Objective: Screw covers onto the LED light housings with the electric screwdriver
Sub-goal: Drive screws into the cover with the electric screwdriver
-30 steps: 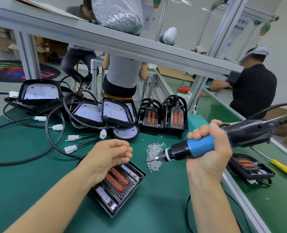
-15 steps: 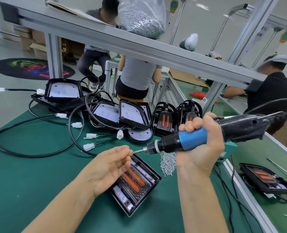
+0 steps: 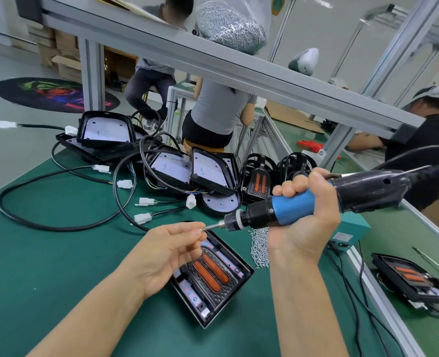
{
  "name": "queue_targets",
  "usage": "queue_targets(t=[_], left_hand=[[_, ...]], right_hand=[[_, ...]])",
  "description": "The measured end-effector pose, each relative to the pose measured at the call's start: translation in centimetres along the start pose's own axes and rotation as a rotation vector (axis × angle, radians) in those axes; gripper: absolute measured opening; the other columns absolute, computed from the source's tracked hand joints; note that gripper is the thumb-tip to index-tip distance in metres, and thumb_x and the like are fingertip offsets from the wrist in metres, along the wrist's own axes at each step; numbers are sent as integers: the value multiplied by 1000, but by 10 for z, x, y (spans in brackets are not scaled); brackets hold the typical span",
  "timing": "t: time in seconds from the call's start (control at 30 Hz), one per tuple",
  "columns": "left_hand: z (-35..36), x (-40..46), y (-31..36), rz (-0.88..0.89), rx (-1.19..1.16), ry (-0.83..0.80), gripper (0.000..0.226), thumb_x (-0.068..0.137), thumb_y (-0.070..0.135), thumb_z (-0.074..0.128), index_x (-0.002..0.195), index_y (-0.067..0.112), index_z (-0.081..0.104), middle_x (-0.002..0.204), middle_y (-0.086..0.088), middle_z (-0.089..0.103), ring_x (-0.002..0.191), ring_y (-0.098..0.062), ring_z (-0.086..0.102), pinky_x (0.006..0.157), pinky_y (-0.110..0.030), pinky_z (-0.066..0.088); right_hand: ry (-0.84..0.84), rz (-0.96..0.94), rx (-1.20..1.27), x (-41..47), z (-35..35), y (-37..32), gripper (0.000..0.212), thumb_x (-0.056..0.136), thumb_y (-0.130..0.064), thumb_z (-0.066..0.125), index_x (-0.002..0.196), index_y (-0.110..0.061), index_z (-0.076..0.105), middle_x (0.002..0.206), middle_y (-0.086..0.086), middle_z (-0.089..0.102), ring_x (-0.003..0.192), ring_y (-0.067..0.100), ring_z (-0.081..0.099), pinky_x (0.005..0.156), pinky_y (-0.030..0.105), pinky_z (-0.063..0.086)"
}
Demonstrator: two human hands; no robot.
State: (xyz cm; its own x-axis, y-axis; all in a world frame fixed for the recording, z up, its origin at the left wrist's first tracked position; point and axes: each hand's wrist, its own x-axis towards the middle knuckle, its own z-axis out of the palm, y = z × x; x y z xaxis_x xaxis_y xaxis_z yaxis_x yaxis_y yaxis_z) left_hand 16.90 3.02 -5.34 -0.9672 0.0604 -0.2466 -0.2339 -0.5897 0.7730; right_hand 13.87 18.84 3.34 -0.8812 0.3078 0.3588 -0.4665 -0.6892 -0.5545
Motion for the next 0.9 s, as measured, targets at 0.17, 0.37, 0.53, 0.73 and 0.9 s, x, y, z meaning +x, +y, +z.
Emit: queue_targets(t=[0.17,0.37,0.53,0.73,0.9], left_hand=[[-16,5,8,347,509,266,22,84,-4,63,78,15,72,64,-2,69,57,-10,57,55,-16,52],[-29,7,5,488,834,340,23,82,3,67,74,25,70,66,11,70,61,2,60,65,-9,47],[-22,11,-4,521,1056,348,18,87,15,65,77,30,68,74,15,69,76,-5,63,75,-27,50],[-22,17,-8,555,1098,362,12,89,16,62,82,24,68,78,12,68,79,-10,62,77,-34,49],[-25,19,-9,546,1075,365,12,89,16,62,81,23,68,79,12,69,79,-10,61,76,-33,49]], right_hand=[[-29,-3,-83,3,-2,17,15,72,-6,58,83,-15,52,56,-2,46,46,13,45,53,24,43],[-76,-56,-300,8,-11,45,19,70,0,61,78,-17,58,61,5,50,48,20,47,53,25,41],[-120,-39,-344,8,-17,62,19,64,-9,69,78,-21,62,57,3,52,46,18,49,50,22,42],[-166,-25,-358,9,-14,69,20,68,-6,67,72,-25,62,55,-2,53,46,17,50,50,23,44],[-254,-35,-397,8,-11,71,32,74,1,60,59,-27,60,52,-7,52,47,14,49,50,24,43]])
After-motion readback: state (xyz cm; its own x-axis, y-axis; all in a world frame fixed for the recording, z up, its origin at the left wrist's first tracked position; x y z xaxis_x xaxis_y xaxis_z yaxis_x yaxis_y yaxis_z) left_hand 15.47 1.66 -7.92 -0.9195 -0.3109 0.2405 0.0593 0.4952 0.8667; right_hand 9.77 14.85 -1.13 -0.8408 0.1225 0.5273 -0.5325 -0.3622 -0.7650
